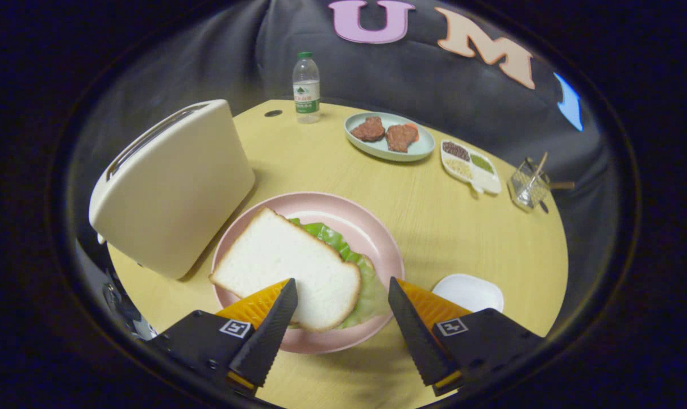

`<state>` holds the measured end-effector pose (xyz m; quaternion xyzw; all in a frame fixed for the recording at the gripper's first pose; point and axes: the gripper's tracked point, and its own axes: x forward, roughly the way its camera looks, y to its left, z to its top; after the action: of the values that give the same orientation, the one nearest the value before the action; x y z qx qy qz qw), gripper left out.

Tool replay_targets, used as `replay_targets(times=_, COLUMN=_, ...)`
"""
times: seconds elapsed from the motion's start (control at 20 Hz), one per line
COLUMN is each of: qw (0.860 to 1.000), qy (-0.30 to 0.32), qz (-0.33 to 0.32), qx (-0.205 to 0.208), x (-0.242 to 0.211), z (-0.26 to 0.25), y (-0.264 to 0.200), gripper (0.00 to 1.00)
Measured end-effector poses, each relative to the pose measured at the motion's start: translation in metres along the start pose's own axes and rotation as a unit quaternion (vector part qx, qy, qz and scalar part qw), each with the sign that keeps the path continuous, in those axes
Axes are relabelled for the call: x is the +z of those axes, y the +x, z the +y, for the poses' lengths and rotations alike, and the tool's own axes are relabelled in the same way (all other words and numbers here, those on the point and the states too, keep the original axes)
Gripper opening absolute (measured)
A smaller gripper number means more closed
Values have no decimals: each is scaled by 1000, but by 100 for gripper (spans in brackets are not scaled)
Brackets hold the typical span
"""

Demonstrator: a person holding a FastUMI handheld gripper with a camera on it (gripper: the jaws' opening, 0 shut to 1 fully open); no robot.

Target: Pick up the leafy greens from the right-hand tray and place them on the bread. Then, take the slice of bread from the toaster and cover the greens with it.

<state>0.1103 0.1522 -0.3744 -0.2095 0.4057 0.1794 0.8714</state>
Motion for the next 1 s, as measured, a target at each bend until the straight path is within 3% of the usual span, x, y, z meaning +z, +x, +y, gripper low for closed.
replay_targets(times=0.15, qw=998, qy=-32, qz=-45, qx=-40, x=12, z=-11, y=-16, gripper=100)
replay_targets(times=0.35, qw=985, qy=-4, qz=-157, qx=-76, x=51, z=-33, y=-65, gripper=100)
replay_targets(times=0.55, qw=947, qy=48, qz=-298, qx=-113, x=102, z=-67, y=-145, gripper=100)
replay_targets(times=0.85, qw=900, qy=101, qz=-395, qx=-151, x=125, z=-121, y=-254, gripper=99)
replay_targets(times=1.0, qw=886, qy=131, qz=-420, qx=-143, x=116, z=-124, y=-293, gripper=99)
